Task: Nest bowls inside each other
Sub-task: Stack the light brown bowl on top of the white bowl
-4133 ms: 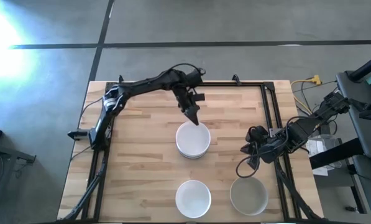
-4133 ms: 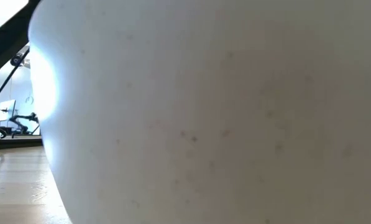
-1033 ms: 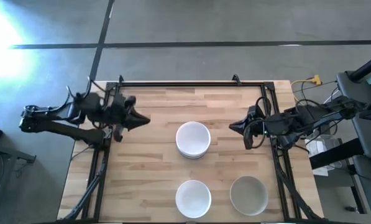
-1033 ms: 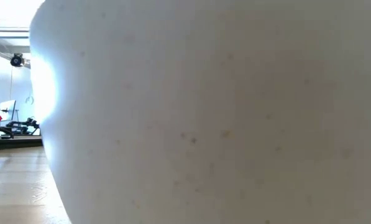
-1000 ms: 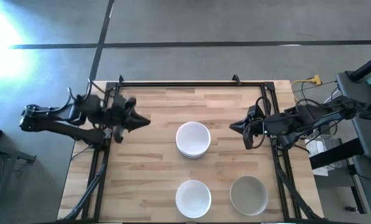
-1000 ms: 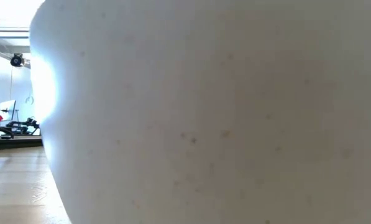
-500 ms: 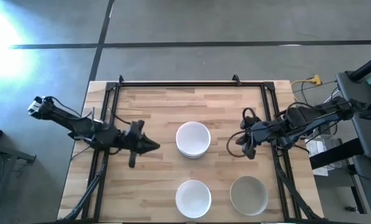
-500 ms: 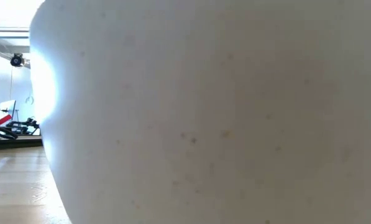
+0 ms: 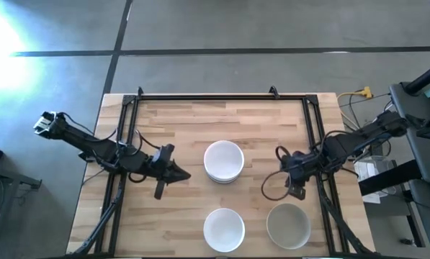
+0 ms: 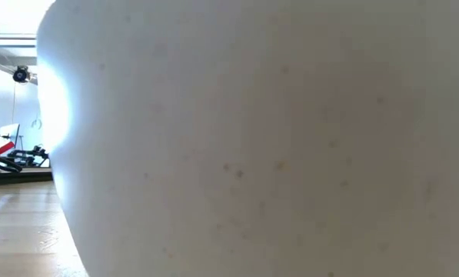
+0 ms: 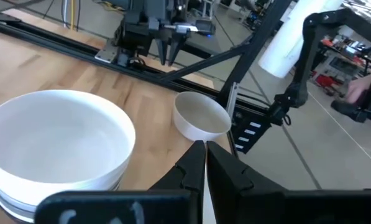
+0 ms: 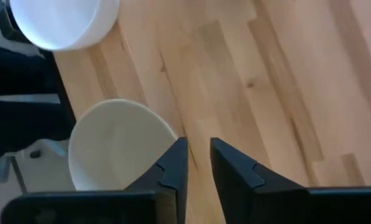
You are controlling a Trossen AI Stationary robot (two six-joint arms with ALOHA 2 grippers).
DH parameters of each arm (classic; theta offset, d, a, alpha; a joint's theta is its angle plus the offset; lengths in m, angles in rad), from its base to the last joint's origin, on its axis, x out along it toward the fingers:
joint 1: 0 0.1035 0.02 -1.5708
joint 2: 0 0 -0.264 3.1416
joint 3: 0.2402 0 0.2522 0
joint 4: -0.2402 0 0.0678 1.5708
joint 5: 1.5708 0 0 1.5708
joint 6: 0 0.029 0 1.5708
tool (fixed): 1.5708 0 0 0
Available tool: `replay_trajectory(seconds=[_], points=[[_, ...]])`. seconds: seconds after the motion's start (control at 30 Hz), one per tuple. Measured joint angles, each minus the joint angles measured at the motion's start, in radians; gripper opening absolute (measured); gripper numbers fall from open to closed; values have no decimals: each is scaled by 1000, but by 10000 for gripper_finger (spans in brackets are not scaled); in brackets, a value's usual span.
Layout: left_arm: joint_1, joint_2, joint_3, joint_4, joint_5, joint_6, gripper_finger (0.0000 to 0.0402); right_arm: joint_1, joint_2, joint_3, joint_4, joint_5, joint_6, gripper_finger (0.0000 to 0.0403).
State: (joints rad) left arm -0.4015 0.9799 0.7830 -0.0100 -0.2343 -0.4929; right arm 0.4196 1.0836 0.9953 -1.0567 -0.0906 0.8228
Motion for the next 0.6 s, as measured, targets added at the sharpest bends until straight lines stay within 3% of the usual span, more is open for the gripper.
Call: replay_trajectory(seconds=[0.27, 0.6], points=[[0, 1, 0, 10, 17, 1, 0, 79, 0, -72, 102, 2, 117, 95], [0, 2, 0, 10, 18, 1, 0, 138, 0, -214, 234, 5, 190, 98]])
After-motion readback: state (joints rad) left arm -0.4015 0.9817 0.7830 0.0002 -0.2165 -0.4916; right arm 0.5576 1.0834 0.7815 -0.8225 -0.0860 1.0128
